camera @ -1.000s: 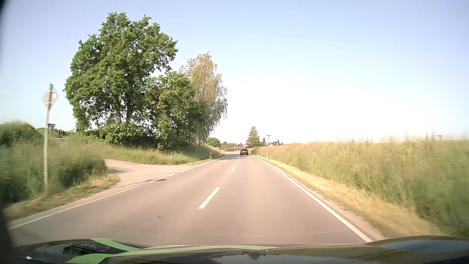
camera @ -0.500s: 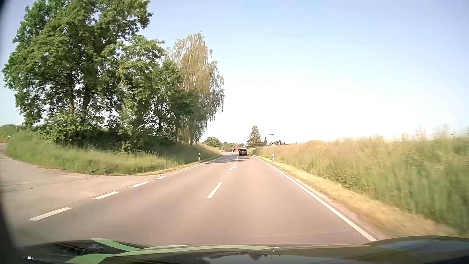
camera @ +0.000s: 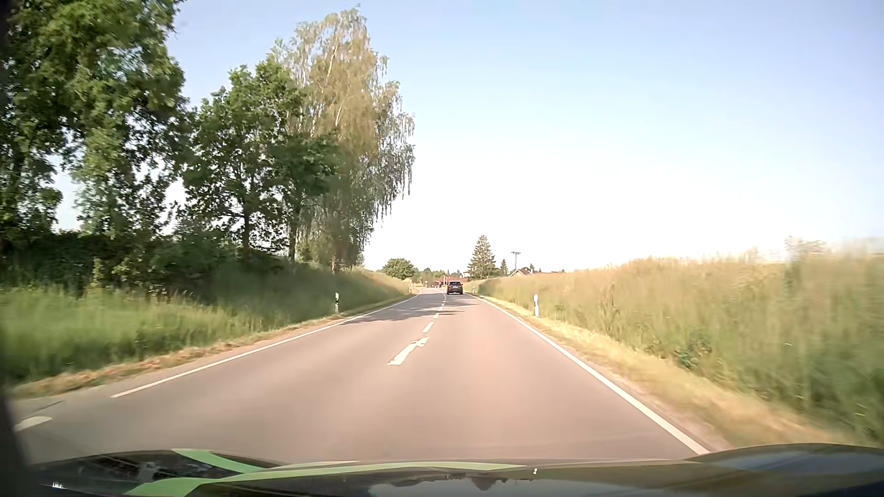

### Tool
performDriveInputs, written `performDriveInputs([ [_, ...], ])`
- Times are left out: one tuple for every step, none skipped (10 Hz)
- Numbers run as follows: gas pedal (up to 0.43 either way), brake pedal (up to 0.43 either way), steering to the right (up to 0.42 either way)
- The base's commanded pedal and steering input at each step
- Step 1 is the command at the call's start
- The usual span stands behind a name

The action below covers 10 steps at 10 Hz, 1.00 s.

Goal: Follow the waypoints while adhering to traffic rules and regulations

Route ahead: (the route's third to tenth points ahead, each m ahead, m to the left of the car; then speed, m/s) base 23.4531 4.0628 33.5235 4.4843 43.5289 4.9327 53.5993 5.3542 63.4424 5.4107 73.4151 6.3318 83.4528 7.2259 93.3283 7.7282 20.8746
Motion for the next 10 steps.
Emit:
performDriveInputs([
  [0.098,0.000,-0.003],
  [0.098,0.000,-0.003],
  [0.098,0.000,-0.003],
  [0.087,0.000,-0.004],
  [0.087,0.000,-0.004],
  [0.087,0.000,-0.004],
  [0.087,0.000,-0.004],
  [0.098,0.000,-0.005],
  [0.098,0.000,-0.006],
  [0.098,0.000,-0.008],
])
